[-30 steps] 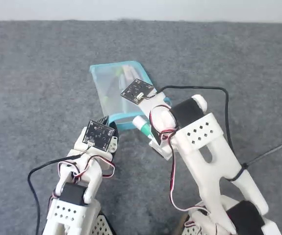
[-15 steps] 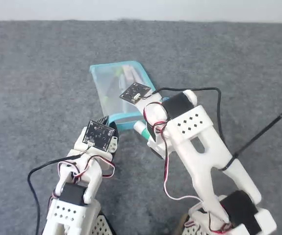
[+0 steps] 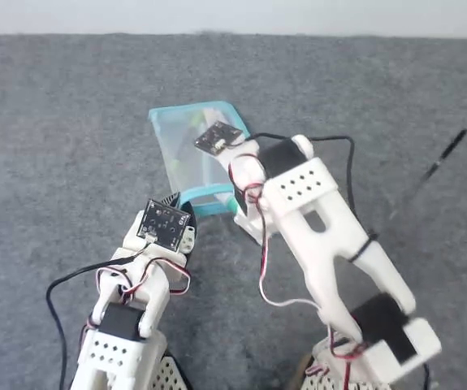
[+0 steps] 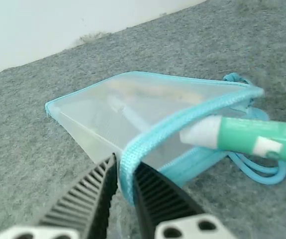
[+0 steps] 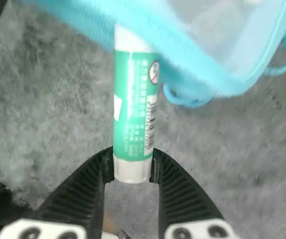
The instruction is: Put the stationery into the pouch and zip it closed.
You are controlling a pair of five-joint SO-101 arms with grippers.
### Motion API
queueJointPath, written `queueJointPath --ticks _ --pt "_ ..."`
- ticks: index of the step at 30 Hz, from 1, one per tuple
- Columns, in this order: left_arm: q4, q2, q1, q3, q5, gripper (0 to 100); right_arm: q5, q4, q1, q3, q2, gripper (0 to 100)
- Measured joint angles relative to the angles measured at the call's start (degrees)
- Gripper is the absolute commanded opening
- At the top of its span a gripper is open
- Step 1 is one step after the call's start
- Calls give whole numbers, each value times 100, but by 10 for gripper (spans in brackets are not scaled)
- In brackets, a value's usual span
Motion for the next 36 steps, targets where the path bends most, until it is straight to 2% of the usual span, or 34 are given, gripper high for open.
queueJointPath --ticks 5,10,15,22,28,36 --pt "0 0 0 0 0 13 -35 -141 0 -747 835 6" --pt "0 0 0 0 0 13 -492 -158 0 -1705 1609 6" --pt "0 0 -9 0 35 13 -1081 -176 53 -2655 2374 6" --pt "9 9 -26 62 0 13 -2312 -255 273 -3675 3270 19" --pt "0 9 -44 70 0 13 -2382 -141 273 -4000 3385 218" --pt "0 9 -35 70 0 13 -2057 255 308 -4079 3393 208"
